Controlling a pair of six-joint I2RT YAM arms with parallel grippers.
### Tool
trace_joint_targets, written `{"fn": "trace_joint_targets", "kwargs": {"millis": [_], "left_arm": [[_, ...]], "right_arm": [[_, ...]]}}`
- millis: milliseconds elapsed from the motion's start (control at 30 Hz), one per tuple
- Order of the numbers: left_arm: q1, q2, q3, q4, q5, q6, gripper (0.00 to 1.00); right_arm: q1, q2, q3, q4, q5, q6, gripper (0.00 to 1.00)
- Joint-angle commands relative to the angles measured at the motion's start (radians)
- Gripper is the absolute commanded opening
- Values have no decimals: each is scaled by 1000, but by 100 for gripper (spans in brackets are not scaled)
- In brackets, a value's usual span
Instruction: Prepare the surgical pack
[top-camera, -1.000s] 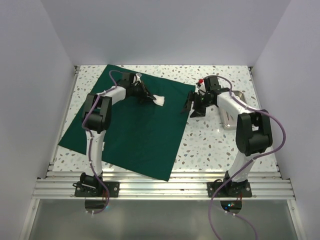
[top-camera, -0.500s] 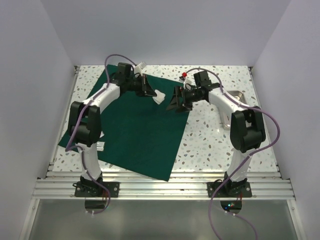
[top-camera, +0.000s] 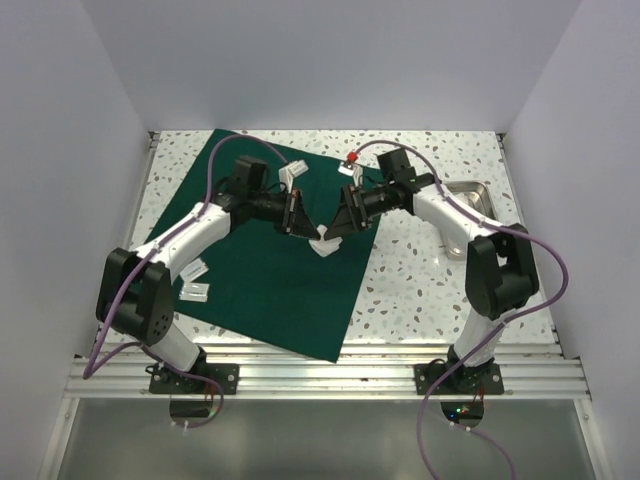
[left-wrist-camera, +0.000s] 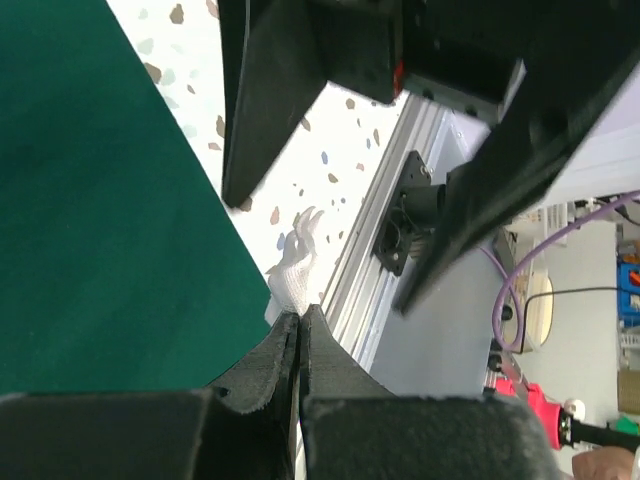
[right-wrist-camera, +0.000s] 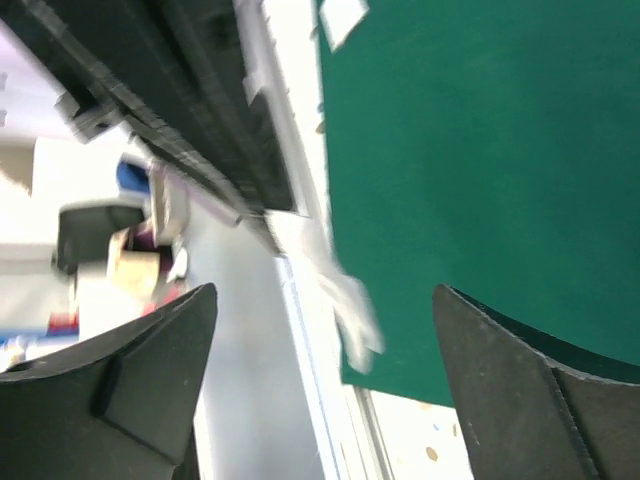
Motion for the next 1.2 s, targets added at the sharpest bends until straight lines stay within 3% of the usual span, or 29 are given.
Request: {"fn": "trace_joint_targets", "kwargs": {"millis": [0, 267, 300, 367, 400, 467, 533, 567, 633, 700, 800, 933, 1067, 1167], "left_arm": [[1, -42, -8, -21, 53, 58, 0], [1, -29, 6, 1, 82, 43, 0], [0, -31, 6, 0, 87, 43, 0], [1, -29, 8, -2, 87, 44, 0], [0, -28, 9, -6, 87, 47, 0], [3, -26, 14, -11, 87, 47, 1], [6, -22, 21, -14, 79, 43, 14], [7, -22, 23, -17, 72, 40, 29], [42, -37, 21, -25, -26, 23, 50], [129, -57, 3, -43, -139, -2, 57], [251, -77, 4, -133, -292, 21, 60], [277, -117, 25, -233, -451, 87, 61], [277, -193, -64, -146, -421, 34, 62], [277, -221, -143, -95, -360, -6, 61]], "right_arm": [[67, -36, 17, -49, -103, -62, 89], [85, -65, -55, -7, -112, -28, 74], [88, -53, -52, -17, -110, -28, 59], [92, -44, -42, -33, -109, -35, 42], [95, -36, -42, -41, -101, -36, 23], [95, -31, -37, -49, -75, -33, 16], [93, -19, -34, -60, -60, -30, 0], [92, -16, -28, -63, -34, -18, 0], [79, -10, -32, -60, 34, 7, 0], [26, -2, -46, -40, 110, 65, 0], [-112, -28, -81, -15, 285, 146, 0], [-312, -68, -77, -65, 437, 185, 0], [-488, -71, -52, -126, 546, 177, 0], [-588, -73, -75, -83, 534, 145, 0]]}}
